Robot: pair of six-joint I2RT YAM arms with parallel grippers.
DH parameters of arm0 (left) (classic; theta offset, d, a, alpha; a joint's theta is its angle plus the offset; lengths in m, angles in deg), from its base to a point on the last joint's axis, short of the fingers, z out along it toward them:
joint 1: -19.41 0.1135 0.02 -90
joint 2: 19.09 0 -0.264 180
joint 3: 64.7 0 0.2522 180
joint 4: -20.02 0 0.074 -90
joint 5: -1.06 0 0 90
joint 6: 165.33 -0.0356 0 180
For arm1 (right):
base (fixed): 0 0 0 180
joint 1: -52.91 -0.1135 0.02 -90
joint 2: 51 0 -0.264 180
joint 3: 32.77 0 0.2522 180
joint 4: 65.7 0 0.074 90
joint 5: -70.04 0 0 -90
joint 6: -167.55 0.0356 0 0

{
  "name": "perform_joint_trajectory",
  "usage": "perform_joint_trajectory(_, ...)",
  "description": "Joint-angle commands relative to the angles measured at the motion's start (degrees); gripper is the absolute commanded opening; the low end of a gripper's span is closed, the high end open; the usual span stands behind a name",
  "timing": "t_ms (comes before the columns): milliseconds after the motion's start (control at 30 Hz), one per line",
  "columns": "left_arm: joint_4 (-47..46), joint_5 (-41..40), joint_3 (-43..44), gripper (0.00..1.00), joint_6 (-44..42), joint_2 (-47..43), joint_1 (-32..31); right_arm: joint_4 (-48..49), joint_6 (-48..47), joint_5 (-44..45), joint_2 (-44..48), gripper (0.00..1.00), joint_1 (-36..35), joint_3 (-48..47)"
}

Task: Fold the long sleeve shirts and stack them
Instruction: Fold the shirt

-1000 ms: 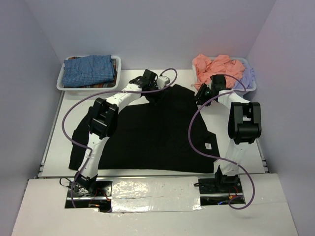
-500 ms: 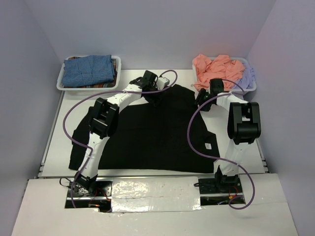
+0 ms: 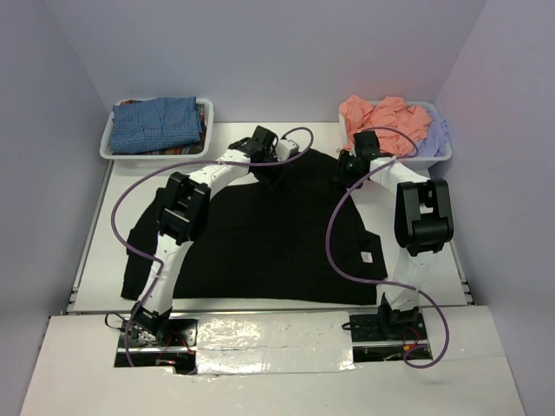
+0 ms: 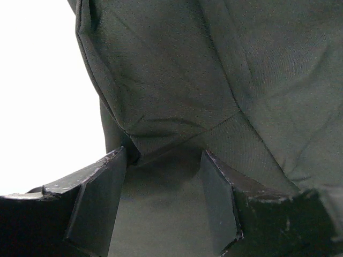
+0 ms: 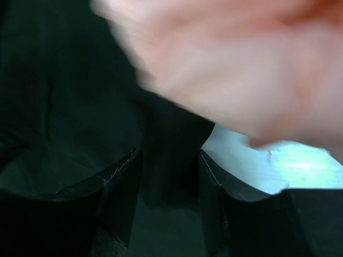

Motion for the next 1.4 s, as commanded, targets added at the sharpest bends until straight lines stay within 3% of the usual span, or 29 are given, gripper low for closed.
perform_joint_trajectory(0, 0.14, -0.15, -0.01, 0.70, -1.07, -0.57, 0.02, -2.35, -4.21, 4.67, -1.24, 0.52, -2.04, -5.19)
perform_joint_trajectory(300, 0.49, -0.32, -0.44, 0.70, -1.25, -0.66, 0.02, -2.87, -6.67, 10.12, -0.72, 0.47, -4.85, -5.90)
perform_joint_trajectory(533, 0.67, -0.32, -0.36, 0.70, -1.25, -0.66, 0.02, -3.93, -5.44, 8.72, -2.21, 0.00, -4.94, -6.07)
perform_joint_trajectory(700, 0.93, -0.06, -0.36, 0.70, -1.42, -0.83, 0.02, -4.20, -6.49, 6.80, 0.50, 0.00, -5.03, -4.76)
perform_joint_trajectory(933, 0.14, -0.06, -0.53, 0.70, -0.81, -0.66, 0.02, -1.04, -10.89, 6.08, 15.16, 0.00, -8.36, 7.70)
perform_joint_trajectory(1367, -0.82, -0.41, -1.32, 0.70, -0.80, -0.83, 0.02, -1.91, -7.20, 6.78, 27.57, 0.00, -15.57, 19.32)
